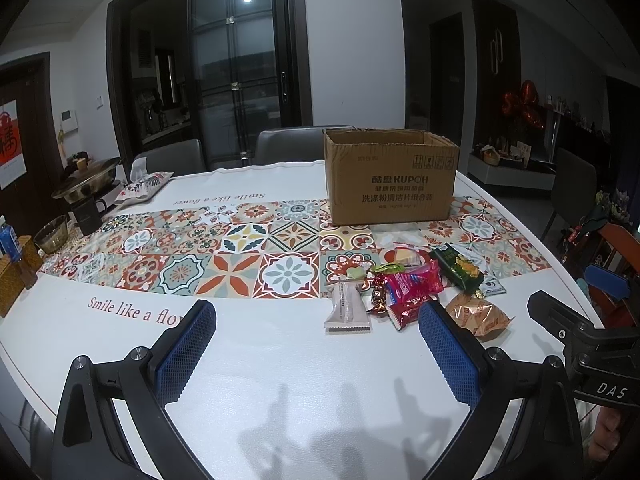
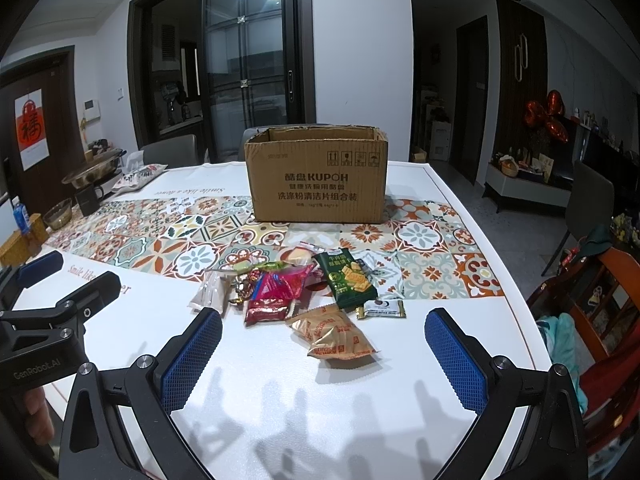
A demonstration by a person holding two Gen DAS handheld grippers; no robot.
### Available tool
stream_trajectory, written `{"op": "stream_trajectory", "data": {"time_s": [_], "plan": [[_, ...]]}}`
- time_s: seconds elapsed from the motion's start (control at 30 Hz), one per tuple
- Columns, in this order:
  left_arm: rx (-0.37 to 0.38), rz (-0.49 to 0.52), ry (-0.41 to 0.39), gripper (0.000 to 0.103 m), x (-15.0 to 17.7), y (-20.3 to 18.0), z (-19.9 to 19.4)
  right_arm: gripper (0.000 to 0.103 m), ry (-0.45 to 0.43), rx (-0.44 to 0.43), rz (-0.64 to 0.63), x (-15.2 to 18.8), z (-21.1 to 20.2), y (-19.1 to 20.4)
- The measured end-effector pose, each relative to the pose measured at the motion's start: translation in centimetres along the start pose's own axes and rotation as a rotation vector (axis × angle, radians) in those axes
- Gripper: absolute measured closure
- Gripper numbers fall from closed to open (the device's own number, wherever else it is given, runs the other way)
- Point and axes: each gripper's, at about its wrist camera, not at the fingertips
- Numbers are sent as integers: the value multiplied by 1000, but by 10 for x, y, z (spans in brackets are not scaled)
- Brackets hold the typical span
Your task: Organize snacks
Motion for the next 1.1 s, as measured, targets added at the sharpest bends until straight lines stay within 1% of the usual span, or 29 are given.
{"op": "stream_trajectory", "data": {"time_s": [0.17,0.33,0.67,0.8,0.9,1.1], "plan": [[0,1,2,0,2,0,1,0,1,0,1,-1,-1,0],[3,2,12,0,9,3,4,1,10,-4,3,6,4,-1],[17,5,48,1,6,1,16,0,40,-17,-19,6,25,1],[24,18,62,11,6,-3,26,2,74,-28,-17,7,43,-2],[23,22,78,18,6,-6,37,5,105,-39,-5,8,57,-7],[33,28,123,28,6,-10,63,13,155,-64,6,12,80,-11]]}}
Point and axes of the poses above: each gripper's, at about its wrist camera, not at the fingertips, and z roughly the way its jaws point, y to its left, x to its underside, and after that the axes turned 8 degrees about -z, right-handed
